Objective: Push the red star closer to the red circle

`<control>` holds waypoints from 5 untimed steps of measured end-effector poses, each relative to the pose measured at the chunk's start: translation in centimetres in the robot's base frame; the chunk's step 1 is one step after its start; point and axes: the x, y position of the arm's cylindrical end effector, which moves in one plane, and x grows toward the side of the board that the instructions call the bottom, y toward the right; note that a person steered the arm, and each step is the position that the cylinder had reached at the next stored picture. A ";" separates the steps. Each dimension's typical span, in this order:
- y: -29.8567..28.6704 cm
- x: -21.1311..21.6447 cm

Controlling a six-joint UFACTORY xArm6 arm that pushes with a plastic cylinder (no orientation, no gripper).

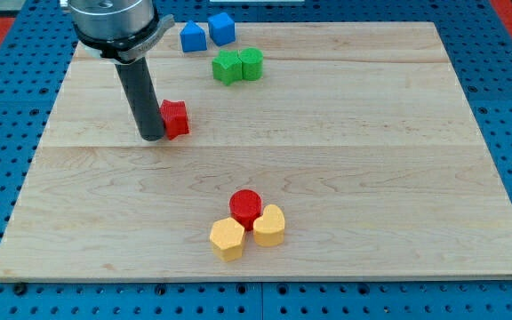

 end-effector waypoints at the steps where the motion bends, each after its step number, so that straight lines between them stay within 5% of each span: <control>1: -1.8 -4.0; 4: 3.4 -4.4; 5: 4.0 0.7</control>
